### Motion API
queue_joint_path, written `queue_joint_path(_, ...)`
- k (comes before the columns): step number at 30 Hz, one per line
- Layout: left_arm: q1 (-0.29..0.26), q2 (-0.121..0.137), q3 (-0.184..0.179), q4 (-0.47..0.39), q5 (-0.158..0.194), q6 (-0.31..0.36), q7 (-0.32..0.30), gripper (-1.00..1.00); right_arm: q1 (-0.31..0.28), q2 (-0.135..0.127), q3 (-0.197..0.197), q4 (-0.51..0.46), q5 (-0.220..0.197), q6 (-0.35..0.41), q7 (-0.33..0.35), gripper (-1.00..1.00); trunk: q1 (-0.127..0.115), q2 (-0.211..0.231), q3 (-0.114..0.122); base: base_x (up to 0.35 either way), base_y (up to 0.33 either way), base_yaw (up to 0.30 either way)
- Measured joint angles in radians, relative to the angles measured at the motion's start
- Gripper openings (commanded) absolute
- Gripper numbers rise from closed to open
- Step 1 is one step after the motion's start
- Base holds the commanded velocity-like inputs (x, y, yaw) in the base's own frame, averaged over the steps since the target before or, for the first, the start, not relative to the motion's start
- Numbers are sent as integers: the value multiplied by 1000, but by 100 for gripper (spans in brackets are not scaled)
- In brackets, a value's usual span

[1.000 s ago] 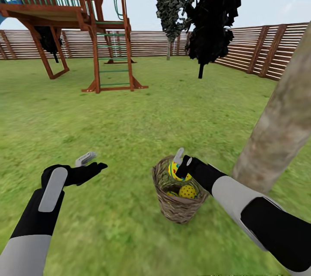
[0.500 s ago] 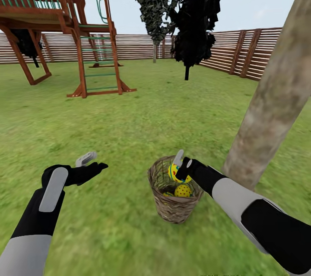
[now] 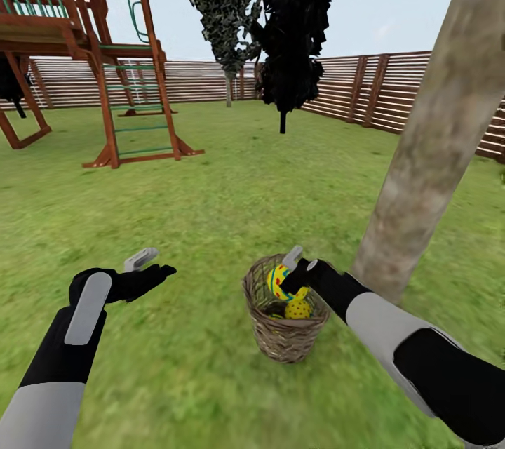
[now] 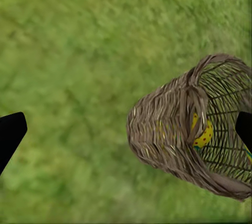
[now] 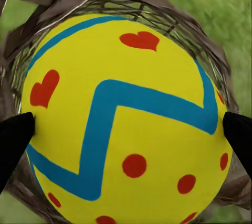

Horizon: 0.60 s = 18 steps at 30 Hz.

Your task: Take the three Easter eggs out of the wicker basket on the lawn in the garden, then place them on the lawn next to a single tree (choose any tree) so that all three eggs are next to the same tree and none are left in the basket.

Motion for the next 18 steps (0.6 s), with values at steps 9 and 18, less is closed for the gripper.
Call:
queue_joint_path(9,0,0,-1,13,-1,-1,-2,100,0,-5,-102,-65,-1,13,-3,-100,0,0,9,0,275,-241)
queue_joint_path(18,0,0,-3,43,-1,-1,-3,100,0,-7,-101,-71,-2,24,-1,-100,0,0,18,0,275,-257)
